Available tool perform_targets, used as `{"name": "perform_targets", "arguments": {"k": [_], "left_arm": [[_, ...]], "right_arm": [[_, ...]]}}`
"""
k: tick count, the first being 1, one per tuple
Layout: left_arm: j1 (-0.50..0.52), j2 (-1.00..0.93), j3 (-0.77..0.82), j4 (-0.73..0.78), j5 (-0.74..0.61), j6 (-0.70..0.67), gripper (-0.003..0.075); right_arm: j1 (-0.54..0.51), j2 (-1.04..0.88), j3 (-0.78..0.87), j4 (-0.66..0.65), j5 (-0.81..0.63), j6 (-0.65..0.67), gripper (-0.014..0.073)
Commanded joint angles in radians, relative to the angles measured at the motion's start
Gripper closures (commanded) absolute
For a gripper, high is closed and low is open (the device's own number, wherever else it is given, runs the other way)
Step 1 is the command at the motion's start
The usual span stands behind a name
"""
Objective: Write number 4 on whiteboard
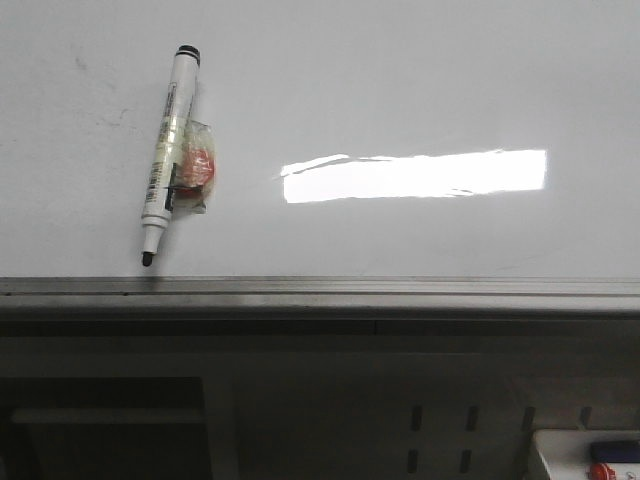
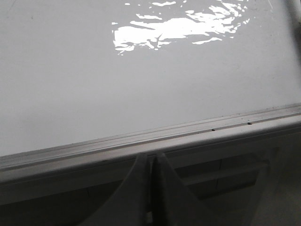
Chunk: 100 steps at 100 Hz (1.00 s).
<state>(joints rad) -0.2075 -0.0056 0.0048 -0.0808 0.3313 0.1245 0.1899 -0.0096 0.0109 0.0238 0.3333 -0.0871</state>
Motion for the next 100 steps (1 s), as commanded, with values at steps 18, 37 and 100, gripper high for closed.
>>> {"name": "perform_targets", "arguments": {"k": [18, 37, 100], "left_arm": [[0.001, -0.025, 0.033, -0.006, -0.059, -0.010, 0.0741], [0.001, -0.025, 0.033, -0.004, -0.059, -0.010, 0.0741], [-0.001, -0.025, 0.033, -0.677, -0.392, -0.018, 0.0741]], "right_arm": [[-0.003, -0.016, 0.024, -0.007, -0.016, -0.004, 0.0643], [-0.003, -0.016, 0.024, -0.007, -0.018, -0.004, 0.0643], [-0.003, -0.016, 0.024, 0.717, -0.419, -0.004, 0.0643]]}}
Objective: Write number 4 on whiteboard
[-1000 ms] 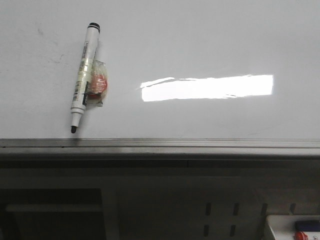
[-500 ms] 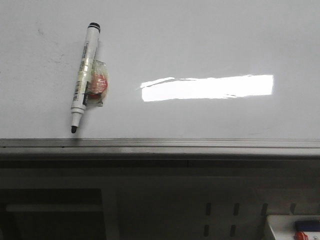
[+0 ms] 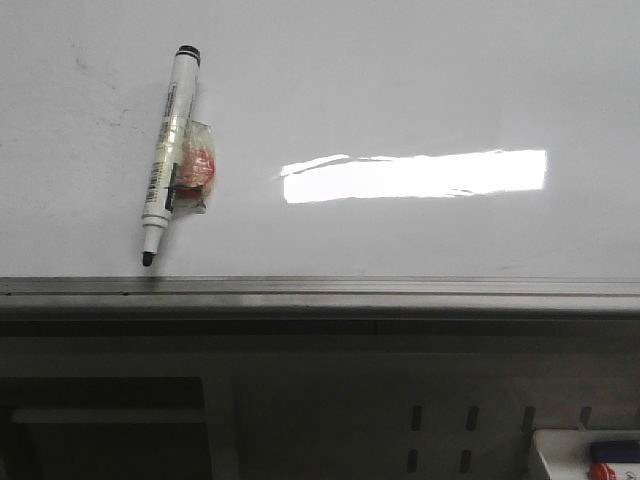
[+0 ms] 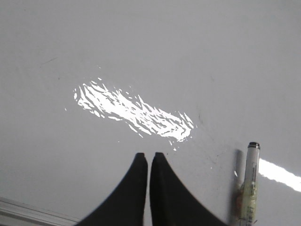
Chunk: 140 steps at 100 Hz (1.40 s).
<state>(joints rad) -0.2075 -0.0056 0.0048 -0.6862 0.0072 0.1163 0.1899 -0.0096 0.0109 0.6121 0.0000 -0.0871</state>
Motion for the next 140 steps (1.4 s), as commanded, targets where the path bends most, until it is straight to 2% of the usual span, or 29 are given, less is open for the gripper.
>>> {"name": "perform_targets", "arguments": {"k": [1, 16, 22, 27, 35, 42, 51, 54, 61, 70, 76, 87, 101, 110, 125, 140], "left_arm": [[-0.001, -0.025, 0.033, -0.084, -0.069, -0.010, 0.0741], [-0.001, -0.025, 0.016, -0.265, -0.054, -0.010, 0.0741], [-0.001, -0.018, -0.026, -0.205, 0.019, 0.018, 0.0739], [-0.001, 0.000, -0.077, -0.121, 0.137, 0.060, 0.0738], [-0.001, 0.057, -0.181, 0.013, 0.276, 0.094, 0.0696], [-0.001, 0.133, -0.257, 0.085, 0.331, 0.096, 0.0591], [-0.001, 0.257, -0.339, 0.087, 0.384, 0.096, 0.0391], [-0.001, 0.298, -0.372, 0.077, 0.409, 0.096, 0.0323], [-0.001, 0.403, -0.437, 0.053, 0.492, 0.105, 0.0245], [-0.001, 0.543, -0.508, 0.014, 0.615, 0.197, 0.0246], [-0.001, 0.636, -0.540, -0.031, 0.662, 0.247, 0.0272], [-0.013, 0.777, -0.589, -0.105, 0.669, 0.305, 0.0335], [-0.102, 0.912, -0.666, -0.122, 0.665, 0.336, 0.0337], [-0.191, 0.968, -0.705, -0.122, 0.625, 0.336, 0.0337], [-0.362, 1.043, -0.724, -0.119, 0.437, 0.332, 0.0339], [-0.421, 1.123, -0.724, -0.117, 0.328, 0.297, 0.0349]], "right_arm": [[-0.003, -0.016, 0.024, 0.138, -0.083, -0.004, 0.0643], [-0.003, -0.016, 0.007, 0.281, -0.125, -0.004, 0.0643], [-0.003, -0.016, -0.029, 0.262, -0.083, -0.007, 0.0638], [-0.003, -0.016, -0.070, 0.202, -0.014, -0.028, 0.0620], [-0.003, -0.005, -0.149, 0.083, 0.119, -0.072, 0.0532], [-0.003, 0.028, -0.217, 0.000, 0.222, -0.082, 0.0414], [-0.003, 0.096, -0.290, -0.043, 0.325, -0.084, 0.0256], [-0.003, 0.120, -0.309, -0.046, 0.355, -0.084, 0.0222], [-0.003, 0.177, -0.353, -0.047, 0.408, -0.101, 0.0177], [-0.003, 0.238, -0.390, -0.047, 0.413, -0.102, 0.0176], [-0.003, 0.269, -0.400, -0.047, 0.389, -0.109, 0.0176], [-0.003, 0.304, -0.400, -0.047, 0.362, -0.109, 0.0176], [-0.003, 0.314, -0.400, -0.055, 0.368, -0.109, 0.0176], [-0.003, 0.314, -0.400, -0.061, 0.370, -0.110, 0.0176], [-0.003, 0.314, -0.400, -0.072, 0.370, -0.113, 0.0176], [-0.003, 0.314, -0.400, -0.076, 0.370, -0.113, 0.0176]]}}
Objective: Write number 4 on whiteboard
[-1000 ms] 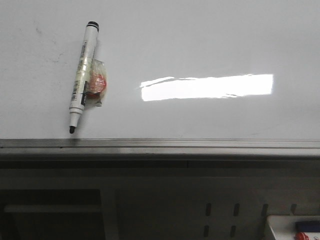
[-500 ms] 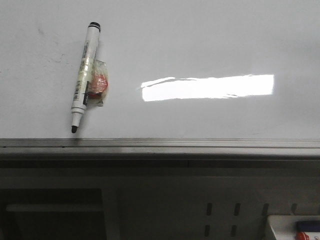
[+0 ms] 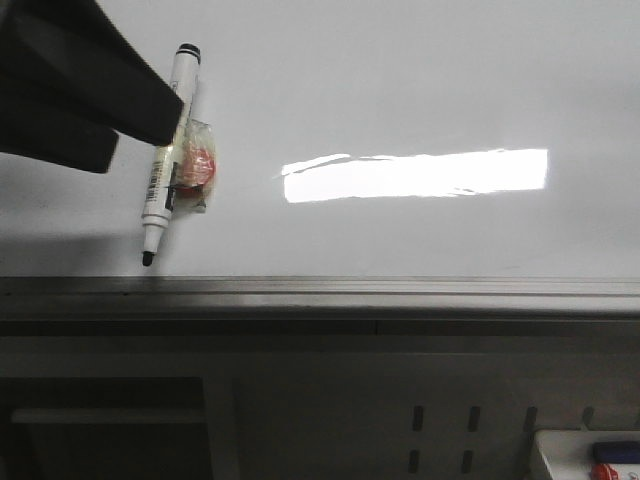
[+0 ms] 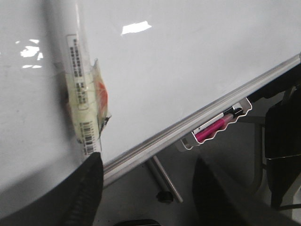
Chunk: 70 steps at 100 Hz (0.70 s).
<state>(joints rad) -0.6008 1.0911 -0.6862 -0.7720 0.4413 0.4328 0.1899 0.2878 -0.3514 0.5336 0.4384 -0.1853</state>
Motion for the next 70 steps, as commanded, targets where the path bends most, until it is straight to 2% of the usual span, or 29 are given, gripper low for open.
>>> {"name": "perform_targets", "arguments": {"k": [1, 37, 44, 54, 61, 70], "left_arm": [[-0.028, 0.034, -0.033, -0.032, -0.112, -0.019, 0.0349], [-0.025, 0.165, -0.033, -0.030, -0.165, -0.021, 0.0364], [-0.025, 0.182, -0.033, -0.030, -0.165, -0.022, 0.0445], [-0.025, 0.195, -0.033, -0.042, -0.182, -0.033, 0.0633], [-0.025, 0.195, -0.033, -0.069, -0.207, -0.033, 0.0727], [-0.025, 0.195, -0.033, -0.099, -0.232, -0.033, 0.0741]], "right_arm": [[-0.003, 0.016, -0.038, 0.003, -0.068, -0.014, 0.0176], [-0.003, 0.016, -0.038, 0.003, -0.064, -0.014, 0.0176], [-0.003, 0.016, -0.038, 0.003, -0.064, -0.014, 0.0176], [-0.003, 0.016, -0.038, 0.003, -0.068, -0.014, 0.0176], [-0.003, 0.016, -0.038, 0.003, -0.068, -0.014, 0.0176], [-0.003, 0.016, -0.038, 0.005, -0.068, -0.014, 0.0176]]}}
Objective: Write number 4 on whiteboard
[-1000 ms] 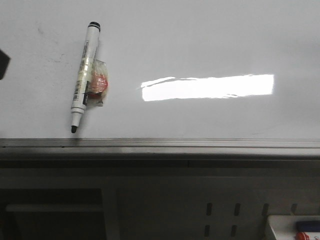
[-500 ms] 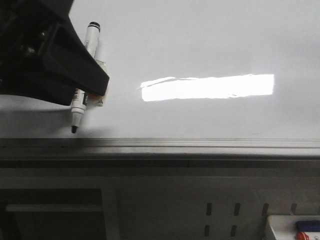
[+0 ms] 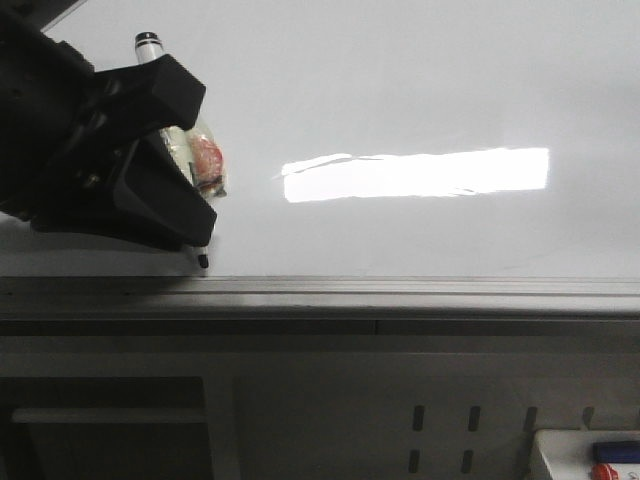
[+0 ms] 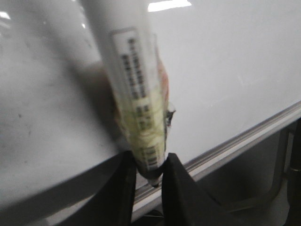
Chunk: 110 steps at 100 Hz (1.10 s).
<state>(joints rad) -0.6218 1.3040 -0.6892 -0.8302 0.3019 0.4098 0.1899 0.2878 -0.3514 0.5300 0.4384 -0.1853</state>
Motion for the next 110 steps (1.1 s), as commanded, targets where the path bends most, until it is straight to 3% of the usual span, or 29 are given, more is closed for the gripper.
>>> {"name": "perform_targets", "arguments": {"k": [1, 16, 28, 39, 51, 58, 72, 93, 110], "left_arm": [[-0.004, -0.018, -0.030, -0.043, -0.094, -0.010, 0.0741], [-0.013, -0.044, -0.049, -0.062, -0.033, 0.004, 0.0741], [-0.074, -0.111, -0.102, -0.005, 0.061, 0.175, 0.0741], [-0.155, -0.162, -0.184, 0.154, 0.196, 0.338, 0.0741], [-0.255, -0.174, -0.268, 0.448, 0.337, 0.381, 0.0741], [-0.319, -0.174, -0.295, 0.635, 0.394, 0.381, 0.0741], [-0.411, -0.172, -0.297, 0.841, 0.421, 0.381, 0.0741], [-0.434, -0.172, -0.297, 0.859, 0.423, 0.379, 0.0741], [-0.434, -0.172, -0.297, 0.859, 0.423, 0.379, 0.0741]], "right_arm": [[-0.003, 0.016, -0.038, 0.008, -0.068, -0.014, 0.0176], [0.001, 0.016, -0.063, 0.025, -0.032, -0.027, 0.0177], [0.044, 0.016, -0.163, 0.072, 0.053, -0.248, 0.0177], [0.130, 0.063, -0.270, 0.142, 0.165, -0.515, 0.0177], [0.259, 0.170, -0.385, 0.145, 0.280, -0.648, 0.0177], [0.334, 0.232, -0.431, 0.145, 0.304, -0.689, 0.0177], [0.467, 0.348, -0.491, 0.119, 0.308, -0.724, 0.0176], [0.588, 0.517, -0.535, 0.106, 0.297, -0.724, 0.0175], [0.632, 0.618, -0.563, 0.109, 0.201, -0.724, 0.0175]]}}
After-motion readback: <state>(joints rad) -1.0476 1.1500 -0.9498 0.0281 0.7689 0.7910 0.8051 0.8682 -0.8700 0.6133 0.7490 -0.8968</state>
